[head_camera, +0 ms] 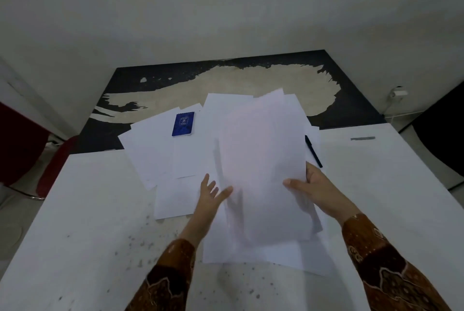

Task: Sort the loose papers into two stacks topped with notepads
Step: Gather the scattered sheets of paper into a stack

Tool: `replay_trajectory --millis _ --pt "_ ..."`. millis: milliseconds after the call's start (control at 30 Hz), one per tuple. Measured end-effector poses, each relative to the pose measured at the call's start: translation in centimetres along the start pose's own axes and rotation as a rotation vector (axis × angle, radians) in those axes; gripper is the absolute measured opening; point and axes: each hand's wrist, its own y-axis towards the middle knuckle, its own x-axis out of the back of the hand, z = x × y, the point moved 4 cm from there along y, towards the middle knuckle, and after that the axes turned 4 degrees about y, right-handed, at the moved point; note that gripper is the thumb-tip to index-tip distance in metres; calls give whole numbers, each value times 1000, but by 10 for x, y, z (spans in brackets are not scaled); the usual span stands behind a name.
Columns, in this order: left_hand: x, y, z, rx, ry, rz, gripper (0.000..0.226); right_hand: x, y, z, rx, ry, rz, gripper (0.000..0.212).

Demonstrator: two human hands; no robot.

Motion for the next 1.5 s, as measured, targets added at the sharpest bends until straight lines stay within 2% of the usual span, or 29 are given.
replay_trajectory --millis 67,133,200,300,367,433,533,700,833,900,1033,1167,1233,1367,1500 --pt "1 0 -9 12 -67 137 95 1 -13 20 10 -19 83 34" --pt "-9 -11 -22 -61 -114 231 67 5 -22 29 21 -24 109 34" --pt "-17 -18 -24 -119 -152 243 51 13 -25 27 31 -35 45 35" --pt "-19 -30 -26 -186 -167 32 28 27 -25 12 68 -76 -155 33" --pt "-21 -38 -28 -235 -110 -106 20 29 -29 1 120 -103 -290 31" --pt "-26 -49 -32 -312 -43 -191 22 23 -37 -10 168 -77 -376 29" --pt "-31 -64 -34 -384 -16 -263 28 12 -49 -23 208 -3 -414 32" --pt "-37 -86 -42 -507 30 -295 35 13 -65 -36 229 51 -394 56" --pt "-51 -99 -54 -580 40 -414 33 14 -75 -27 303 83 -382 61" --pt "-56 -101 -57 -578 3 -439 31 14 -78 -24 324 83 -378 61" --pt "-55 -102 -44 -454 -77 -463 37 29 -81 -21 319 151 -378 56" --pt "-62 -104 -49 -450 -110 -467 34 33 -77 -14 282 123 -279 46" --pt "-67 -104 -57 -432 -127 -527 29 24 -76 -12 256 85 -228 45" --pt "-65 -108 -65 -482 -85 -653 29 18 -77 -11 265 91 -243 43" --pt "-59 -101 -56 -451 -119 -585 26 19 -75 -20 224 128 -253 49"
